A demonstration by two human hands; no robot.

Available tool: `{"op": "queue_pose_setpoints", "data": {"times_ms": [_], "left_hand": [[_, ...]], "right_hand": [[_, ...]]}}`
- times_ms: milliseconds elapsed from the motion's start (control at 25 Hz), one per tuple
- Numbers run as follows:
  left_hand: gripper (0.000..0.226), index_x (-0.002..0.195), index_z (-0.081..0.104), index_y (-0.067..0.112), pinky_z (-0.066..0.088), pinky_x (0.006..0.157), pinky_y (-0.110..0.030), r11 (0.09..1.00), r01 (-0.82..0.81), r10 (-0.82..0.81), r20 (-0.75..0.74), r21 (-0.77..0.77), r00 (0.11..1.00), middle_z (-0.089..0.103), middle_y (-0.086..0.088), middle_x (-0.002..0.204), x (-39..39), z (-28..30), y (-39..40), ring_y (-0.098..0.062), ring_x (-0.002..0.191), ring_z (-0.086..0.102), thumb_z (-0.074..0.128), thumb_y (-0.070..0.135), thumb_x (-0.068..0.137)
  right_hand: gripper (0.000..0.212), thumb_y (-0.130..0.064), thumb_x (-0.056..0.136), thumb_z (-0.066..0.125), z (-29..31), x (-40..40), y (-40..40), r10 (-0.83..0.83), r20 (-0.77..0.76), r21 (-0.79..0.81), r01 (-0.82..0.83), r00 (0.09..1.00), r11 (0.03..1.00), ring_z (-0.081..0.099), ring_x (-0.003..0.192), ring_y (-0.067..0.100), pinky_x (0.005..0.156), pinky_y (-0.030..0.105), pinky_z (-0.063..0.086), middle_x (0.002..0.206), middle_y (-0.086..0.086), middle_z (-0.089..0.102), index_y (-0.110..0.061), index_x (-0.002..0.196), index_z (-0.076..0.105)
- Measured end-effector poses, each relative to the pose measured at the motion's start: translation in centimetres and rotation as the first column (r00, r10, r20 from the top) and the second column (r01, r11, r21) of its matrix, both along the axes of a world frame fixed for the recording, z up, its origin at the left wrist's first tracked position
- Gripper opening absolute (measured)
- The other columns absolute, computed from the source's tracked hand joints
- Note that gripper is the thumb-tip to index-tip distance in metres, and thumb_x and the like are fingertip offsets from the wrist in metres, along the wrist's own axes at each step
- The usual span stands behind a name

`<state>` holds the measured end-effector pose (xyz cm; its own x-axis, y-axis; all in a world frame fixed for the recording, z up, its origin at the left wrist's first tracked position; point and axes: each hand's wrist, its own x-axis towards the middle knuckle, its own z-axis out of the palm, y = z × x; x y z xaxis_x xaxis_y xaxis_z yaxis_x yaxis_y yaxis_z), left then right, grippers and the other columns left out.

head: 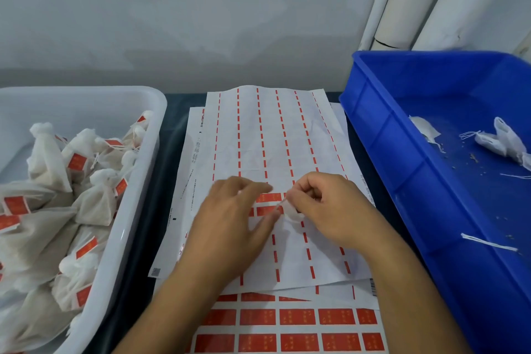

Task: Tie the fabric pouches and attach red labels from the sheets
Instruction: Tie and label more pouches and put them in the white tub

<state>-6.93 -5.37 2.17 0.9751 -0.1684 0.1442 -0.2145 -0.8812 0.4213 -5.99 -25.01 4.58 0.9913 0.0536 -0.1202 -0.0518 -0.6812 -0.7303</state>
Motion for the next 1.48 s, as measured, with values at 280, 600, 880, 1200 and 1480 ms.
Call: {"op": "queue_pose_setpoints", "data": {"times_ms": [280,600,880,1200,1480], "left_hand": [[0.013,0.105,0.072,0.038,0.049,0.077,-0.02,0.993,0.066,-0.061,0.061,-0.096,0.996,0.067,0.021,0.097,0.7,-0.5,-0.7,-0.002,0.086,0.053,0.065,0.045,0.096],[0.007,0.095,0.064,0.042,0.049,0.075,-0.012,0.978,0.005,-0.017,-0.056,-0.21,0.998,0.058,0.028,0.087,0.5,-0.9,-0.7,-0.001,0.079,0.06,0.063,0.048,0.095],[0.007,0.092,0.066,0.039,0.05,0.074,-0.013,0.962,-0.008,-0.013,-0.076,-0.274,0.997,0.061,0.026,0.087,0.6,-0.9,-0.5,-0.001,0.079,0.062,0.065,0.045,0.095],[0.007,0.095,0.061,0.042,0.042,0.073,-0.005,0.965,-0.009,-0.019,-0.103,-0.264,0.995,0.058,0.03,0.09,0.4,-0.4,-0.1,0.0,0.08,0.061,0.066,0.046,0.094],[0.024,0.104,0.054,0.057,0.042,0.077,-0.005,0.956,0.152,-0.209,-0.218,-0.253,0.953,0.05,0.043,0.106,-0.1,0.9,0.5,0.007,0.104,0.055,0.063,0.045,0.085]], "right_hand": [[0.013,-0.045,0.098,0.061,0.0,-0.2,-0.2,0.059,0.01,-0.035,-0.058,0.998,0.998,0.059,0.085,-0.013,0.064,0.014,0.048,0.086,-0.028,0.065,-0.039,0.087,0.065],[0.013,-0.046,0.101,0.058,0.7,-0.7,0.4,0.076,0.058,-0.047,-0.073,0.995,0.996,0.069,0.067,-0.004,0.064,0.021,0.059,0.082,-0.017,0.066,-0.039,0.091,0.056],[0.018,-0.051,0.093,0.07,0.6,-0.5,0.6,0.079,0.104,-0.061,-0.073,0.991,0.995,0.064,0.079,-0.003,0.067,0.011,0.047,0.087,-0.026,0.063,-0.043,0.093,0.054],[0.014,-0.051,0.097,0.065,0.4,-0.4,-0.4,0.099,0.161,-0.222,-0.062,0.982,0.973,0.065,0.082,-0.002,0.08,0.015,0.052,0.09,-0.032,0.06,-0.049,0.108,0.056],[0.008,-0.04,0.097,0.067,1.5,0.1,-2.2,-0.308,0.378,0.254,0.222,0.873,0.941,0.068,0.085,-0.002,0.064,0.016,0.059,0.094,-0.027,0.067,-0.045,0.101,0.062]]}}
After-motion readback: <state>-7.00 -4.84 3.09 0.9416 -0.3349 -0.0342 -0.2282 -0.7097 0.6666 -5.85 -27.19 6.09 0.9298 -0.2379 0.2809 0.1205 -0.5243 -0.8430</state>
